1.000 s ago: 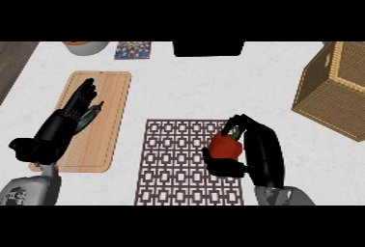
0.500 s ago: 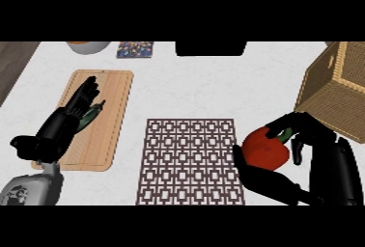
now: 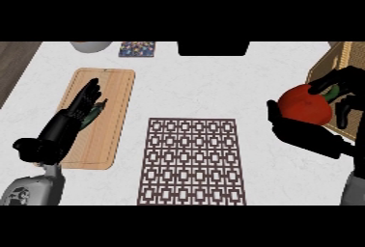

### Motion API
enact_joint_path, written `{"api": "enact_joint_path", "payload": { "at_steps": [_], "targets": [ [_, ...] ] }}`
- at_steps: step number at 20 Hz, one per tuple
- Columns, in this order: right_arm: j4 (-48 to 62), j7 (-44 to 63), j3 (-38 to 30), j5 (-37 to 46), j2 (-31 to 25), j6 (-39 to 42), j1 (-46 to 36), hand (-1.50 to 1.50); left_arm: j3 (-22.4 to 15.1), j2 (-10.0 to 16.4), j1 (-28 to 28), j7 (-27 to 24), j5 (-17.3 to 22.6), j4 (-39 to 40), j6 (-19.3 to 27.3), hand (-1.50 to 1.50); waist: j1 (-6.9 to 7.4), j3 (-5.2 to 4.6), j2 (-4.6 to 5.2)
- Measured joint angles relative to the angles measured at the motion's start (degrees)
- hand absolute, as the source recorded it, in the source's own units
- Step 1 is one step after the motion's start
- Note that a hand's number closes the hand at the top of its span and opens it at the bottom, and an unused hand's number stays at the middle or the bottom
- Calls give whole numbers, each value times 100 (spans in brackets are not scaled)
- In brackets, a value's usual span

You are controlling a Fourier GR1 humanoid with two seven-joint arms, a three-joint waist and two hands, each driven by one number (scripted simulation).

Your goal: Pick the bell pepper from the placemat and place it in the basket

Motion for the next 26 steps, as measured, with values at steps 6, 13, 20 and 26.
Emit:
{"api": "enact_joint_path", "payload": {
  "at_steps": [6,13,20,26],
  "targets": [
    [1171,-410,-1036,-203,-281,-130,-674,150,-34,-54,14,-55,-64,-6,23,0,27,3,12],
    [2500,-1116,-2045,-391,-667,-705,-1272,150,18,-27,-92,41,-21,-22,-29,0,30,3,14],
    [3675,-1876,-2709,-756,-1101,-942,-1449,150,3,-73,-113,126,-77,-70,1,0,21,5,11],
    [4656,-2848,-3104,-1235,-1390,-1011,-1326,150,0,-121,-120,90,-129,-42,33,0,16,5,12]
  ]
}}
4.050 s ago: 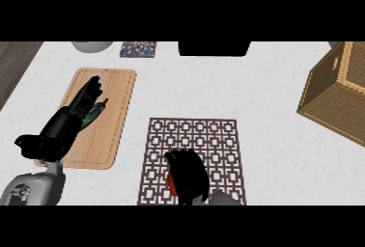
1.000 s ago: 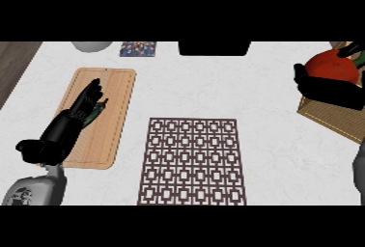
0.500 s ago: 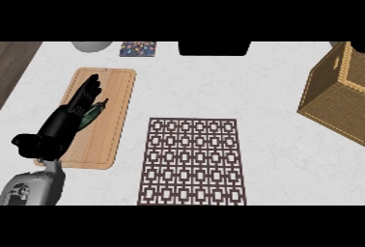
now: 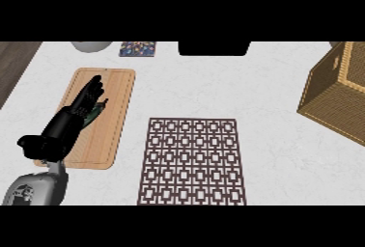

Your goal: Pick the bell pepper from the placemat and place it in the basket

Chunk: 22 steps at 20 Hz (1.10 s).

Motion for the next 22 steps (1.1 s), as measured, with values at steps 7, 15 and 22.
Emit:
{"api": "enact_joint_path", "payload": {
  "at_steps": [7,15,22],
  "targets": [
    [1112,-1232,-285,-169,-104,-668,114,150,57,37,32,-96,54,59,-115,0,18,2,5],
    [2363,-2583,-865,-641,-315,-1431,-70,-150,37,-10,18,-17,20,-11,-88,0,37,4,13],
    [3575,-3586,-1044,-992,-720,-1548,-555,-150,3,-40,85,101,23,-197,-116,0,61,4,17]
  ]
}}
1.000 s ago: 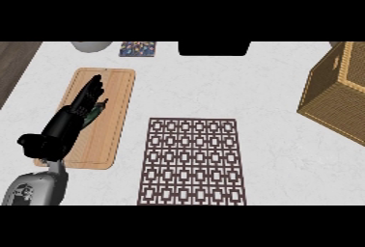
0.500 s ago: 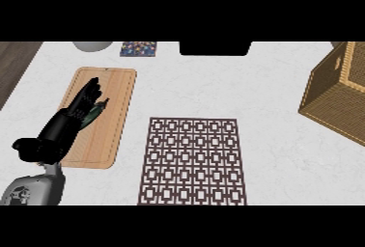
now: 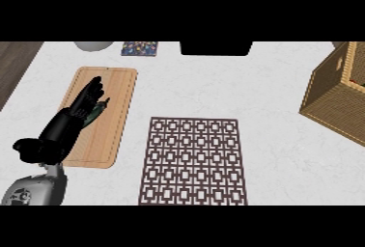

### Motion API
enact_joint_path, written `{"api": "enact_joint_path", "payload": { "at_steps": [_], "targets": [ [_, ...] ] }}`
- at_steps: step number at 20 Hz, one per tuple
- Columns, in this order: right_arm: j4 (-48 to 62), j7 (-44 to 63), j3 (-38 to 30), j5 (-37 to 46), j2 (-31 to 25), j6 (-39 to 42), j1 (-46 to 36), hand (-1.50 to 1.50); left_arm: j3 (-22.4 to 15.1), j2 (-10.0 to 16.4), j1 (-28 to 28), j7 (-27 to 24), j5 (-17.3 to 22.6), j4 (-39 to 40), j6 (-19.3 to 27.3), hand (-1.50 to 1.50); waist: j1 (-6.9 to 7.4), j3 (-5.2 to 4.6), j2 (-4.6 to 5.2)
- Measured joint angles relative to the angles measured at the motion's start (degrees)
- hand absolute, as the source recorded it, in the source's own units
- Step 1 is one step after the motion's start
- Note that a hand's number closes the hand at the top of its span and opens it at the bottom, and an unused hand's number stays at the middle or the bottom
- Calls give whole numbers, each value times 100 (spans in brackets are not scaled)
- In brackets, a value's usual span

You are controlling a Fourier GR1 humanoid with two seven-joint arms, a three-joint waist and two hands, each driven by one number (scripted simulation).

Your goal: Pick the bell pepper from the placemat and place it in the basket

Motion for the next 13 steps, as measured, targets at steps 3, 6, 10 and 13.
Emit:
{"api": "enact_joint_path", "payload": {
  "at_steps": [3,6,10,13],
  "targets": [
    [256,-220,6,-98,-96,4,-190,-150,100,47,-246,-35,-3,256,10,0,-16,0,1],
    [286,-462,-127,-401,-105,124,-296,-150,103,36,-182,-131,-34,317,20,0,-25,0,-5],
    [245,-337,-319,-760,-240,286,-454,-150,69,1,-111,-160,-51,298,17,0,-44,-4,-16],
    [237,-208,-607,-1129,-469,546,-386,-150,56,-21,-29,-258,-95,298,46,0,-71,-5,-23]
  ]
}}
